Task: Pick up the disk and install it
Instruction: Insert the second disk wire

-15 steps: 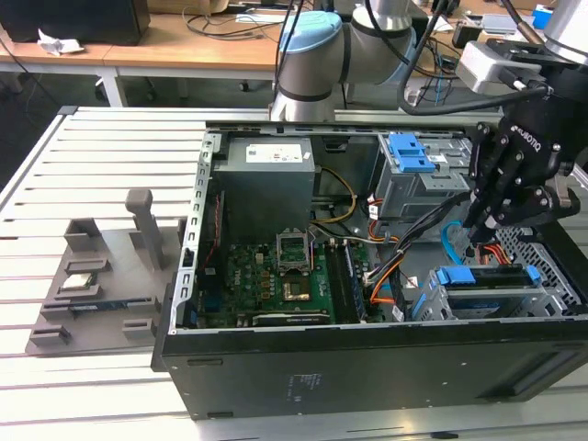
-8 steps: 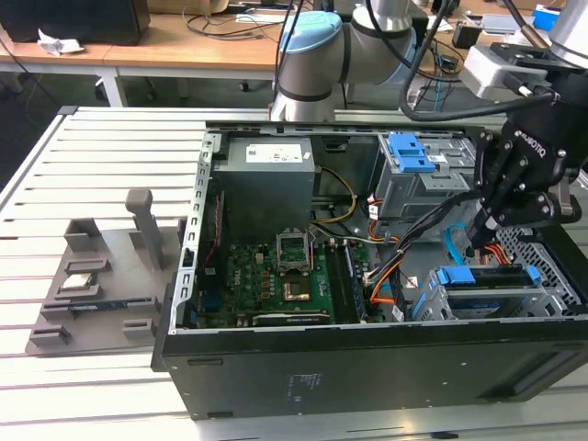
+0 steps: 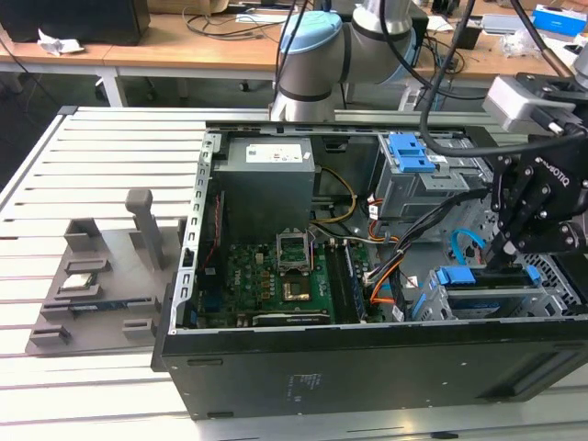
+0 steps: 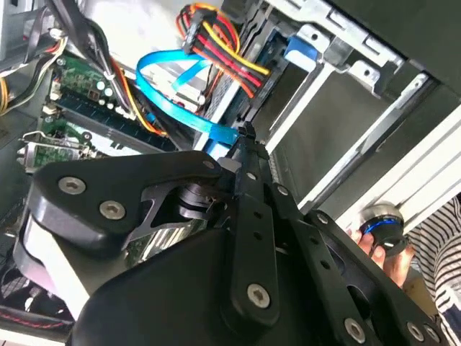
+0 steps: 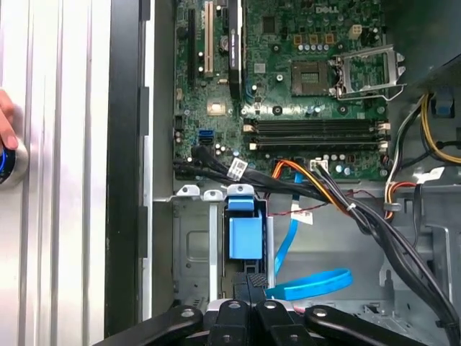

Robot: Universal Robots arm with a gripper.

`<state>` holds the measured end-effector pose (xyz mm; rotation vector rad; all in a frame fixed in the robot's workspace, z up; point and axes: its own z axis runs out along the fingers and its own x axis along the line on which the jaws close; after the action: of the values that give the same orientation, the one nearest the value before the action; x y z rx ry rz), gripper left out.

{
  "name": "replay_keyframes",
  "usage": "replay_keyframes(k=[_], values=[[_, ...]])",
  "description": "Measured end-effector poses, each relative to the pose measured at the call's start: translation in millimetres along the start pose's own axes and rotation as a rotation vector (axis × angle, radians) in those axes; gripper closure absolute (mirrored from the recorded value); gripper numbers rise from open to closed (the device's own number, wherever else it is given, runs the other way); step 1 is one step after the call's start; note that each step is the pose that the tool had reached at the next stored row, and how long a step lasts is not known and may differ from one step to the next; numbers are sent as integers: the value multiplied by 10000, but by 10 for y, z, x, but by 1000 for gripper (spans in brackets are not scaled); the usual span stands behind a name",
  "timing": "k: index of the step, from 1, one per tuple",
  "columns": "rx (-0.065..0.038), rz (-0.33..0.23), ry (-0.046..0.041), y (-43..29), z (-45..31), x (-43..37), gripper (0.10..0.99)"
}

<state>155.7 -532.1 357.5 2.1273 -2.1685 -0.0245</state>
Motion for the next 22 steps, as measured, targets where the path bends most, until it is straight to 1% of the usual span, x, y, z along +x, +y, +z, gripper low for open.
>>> replay_keyframes(k=[5, 13, 18, 22], values=[[-1, 12, 1, -55, 49, -4, 980], [-8, 108, -7, -59, 98, -21, 980], [-12, 173, -20, -59, 100, -30, 980], [-23, 357, -35, -59, 100, -31, 980]])
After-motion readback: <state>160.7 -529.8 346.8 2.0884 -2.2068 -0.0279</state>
